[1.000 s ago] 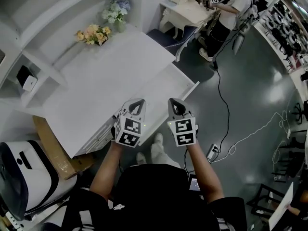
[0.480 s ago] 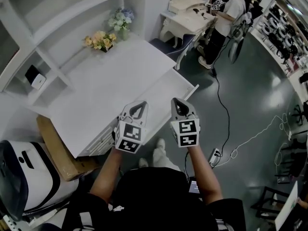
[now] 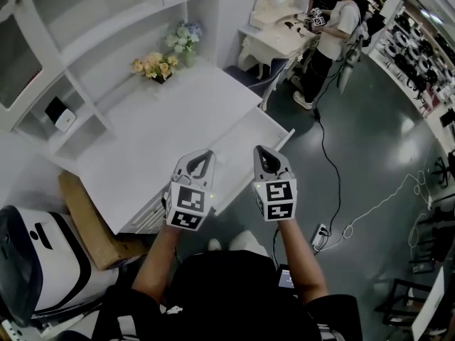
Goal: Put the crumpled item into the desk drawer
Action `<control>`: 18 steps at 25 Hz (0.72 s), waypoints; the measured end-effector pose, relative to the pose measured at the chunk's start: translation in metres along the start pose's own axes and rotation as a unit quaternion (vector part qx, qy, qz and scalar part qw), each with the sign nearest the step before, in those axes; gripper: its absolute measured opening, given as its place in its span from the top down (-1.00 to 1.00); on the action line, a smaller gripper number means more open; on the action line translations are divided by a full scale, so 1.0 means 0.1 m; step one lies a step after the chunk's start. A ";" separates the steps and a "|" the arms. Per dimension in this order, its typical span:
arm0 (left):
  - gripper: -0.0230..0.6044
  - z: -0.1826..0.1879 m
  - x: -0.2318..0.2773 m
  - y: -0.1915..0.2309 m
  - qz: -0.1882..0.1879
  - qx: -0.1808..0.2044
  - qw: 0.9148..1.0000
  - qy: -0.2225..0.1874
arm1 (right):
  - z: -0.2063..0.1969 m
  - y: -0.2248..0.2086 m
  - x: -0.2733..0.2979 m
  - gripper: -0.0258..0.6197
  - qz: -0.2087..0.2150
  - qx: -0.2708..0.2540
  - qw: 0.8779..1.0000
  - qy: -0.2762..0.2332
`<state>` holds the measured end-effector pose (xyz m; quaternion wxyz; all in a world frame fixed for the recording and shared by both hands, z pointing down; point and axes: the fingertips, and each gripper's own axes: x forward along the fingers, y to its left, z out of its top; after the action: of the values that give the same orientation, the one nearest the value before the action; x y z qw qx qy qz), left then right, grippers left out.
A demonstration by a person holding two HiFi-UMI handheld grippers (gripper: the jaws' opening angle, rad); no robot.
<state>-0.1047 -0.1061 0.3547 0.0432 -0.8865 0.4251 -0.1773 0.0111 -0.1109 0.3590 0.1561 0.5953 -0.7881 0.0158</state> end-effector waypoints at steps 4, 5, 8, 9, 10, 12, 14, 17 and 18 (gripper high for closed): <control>0.91 0.13 -0.04 0.03 0.004 0.000 1.000 -0.018 | 0.15 -0.01 -0.05 0.94 -0.001 -0.006 1.000 -0.014; 0.91 0.16 -0.05 0.02 0.004 -0.003 1.000 -0.022 | 0.18 -0.03 -0.07 0.94 -0.003 -0.008 1.000 -0.018; 0.91 0.25 -0.08 0.01 0.005 -0.010 0.999 -0.031 | 0.29 -0.06 -0.13 0.94 -0.007 -0.010 1.000 -0.028; 0.91 0.29 -0.09 0.01 0.006 -0.010 0.999 -0.035 | 0.33 -0.07 -0.15 0.94 -0.008 -0.010 0.999 -0.031; 0.91 0.34 -0.10 0.00 0.007 -0.009 0.999 -0.040 | 0.36 -0.08 -0.18 0.94 -0.008 -0.011 0.999 -0.035; 0.91 0.41 -0.12 -0.03 0.009 -0.008 0.999 -0.047 | 0.42 -0.10 -0.24 0.94 -0.010 -0.013 0.999 -0.041; 0.91 0.46 -0.13 -0.07 0.013 -0.007 0.999 -0.049 | 0.43 -0.14 -0.31 0.94 -0.011 -0.015 0.999 -0.045; 0.91 0.53 -0.18 -0.18 0.015 -0.010 0.998 -0.052 | 0.42 -0.22 -0.44 0.94 -0.012 -0.018 0.999 -0.045; 0.91 0.57 -0.20 -0.22 0.016 -0.010 0.998 -0.054 | 0.42 -0.24 -0.49 0.94 -0.012 -0.019 0.999 -0.047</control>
<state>-0.0800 -0.0810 0.3013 0.0598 -0.8882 0.4383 -0.1244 0.0358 -0.0809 0.3017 0.1305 0.6020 -0.7872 -0.0292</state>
